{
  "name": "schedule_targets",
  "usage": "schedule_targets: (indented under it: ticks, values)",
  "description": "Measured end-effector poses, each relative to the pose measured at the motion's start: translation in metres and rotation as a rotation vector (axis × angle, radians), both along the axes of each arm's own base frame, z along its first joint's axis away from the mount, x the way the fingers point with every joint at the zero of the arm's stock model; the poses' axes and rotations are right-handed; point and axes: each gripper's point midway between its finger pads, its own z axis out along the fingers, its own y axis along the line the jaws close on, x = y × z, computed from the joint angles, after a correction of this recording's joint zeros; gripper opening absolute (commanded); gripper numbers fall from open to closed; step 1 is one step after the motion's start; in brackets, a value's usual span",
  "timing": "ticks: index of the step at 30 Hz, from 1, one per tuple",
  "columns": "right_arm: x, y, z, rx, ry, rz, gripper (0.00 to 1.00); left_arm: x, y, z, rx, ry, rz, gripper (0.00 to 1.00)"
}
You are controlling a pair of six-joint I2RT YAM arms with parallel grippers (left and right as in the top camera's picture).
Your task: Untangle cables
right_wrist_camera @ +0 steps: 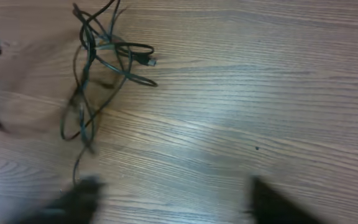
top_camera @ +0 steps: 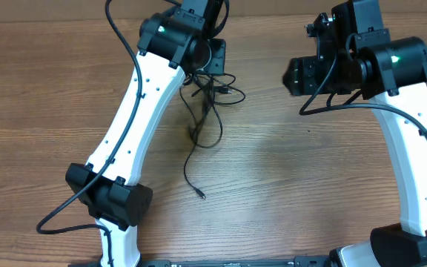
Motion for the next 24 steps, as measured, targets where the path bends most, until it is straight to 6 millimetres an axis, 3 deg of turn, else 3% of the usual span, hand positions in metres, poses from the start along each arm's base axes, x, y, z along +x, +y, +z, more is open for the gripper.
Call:
schedule_targets:
  ticks: [5, 10, 14, 17, 20, 24]
  values:
    - [0.013, 0.004, 0.006, 0.012, -0.059, 0.011, 1.00, 0.005, -0.002, 0.007, -0.016, -0.029, 0.004, 1.00]
    - [0.040, 0.016, -0.005, 0.041, -0.147, 0.036, 0.95, 0.009, 0.005, 0.054, -0.058, -0.126, 0.020, 1.00]
    - [0.049, 0.034, -0.050, 0.068, -0.137, 0.077, 0.94, -0.004, 0.027, 0.102, -0.065, -0.219, 0.061, 1.00]
    - [0.043, 0.052, -0.093, 0.082, -0.088, 0.125, 0.94, -0.020, 0.047, 0.133, -0.058, -0.281, 0.097, 1.00]
    - [0.027, 0.071, -0.133, 0.078, -0.006, 0.177, 0.92, -0.035, 0.058, 0.145, -0.041, -0.296, 0.111, 1.00]
    - [-0.008, 0.096, -0.188, 0.044, 0.145, 0.258, 0.89, -0.046, 0.066, 0.137, -0.006, -0.249, 0.117, 1.00]
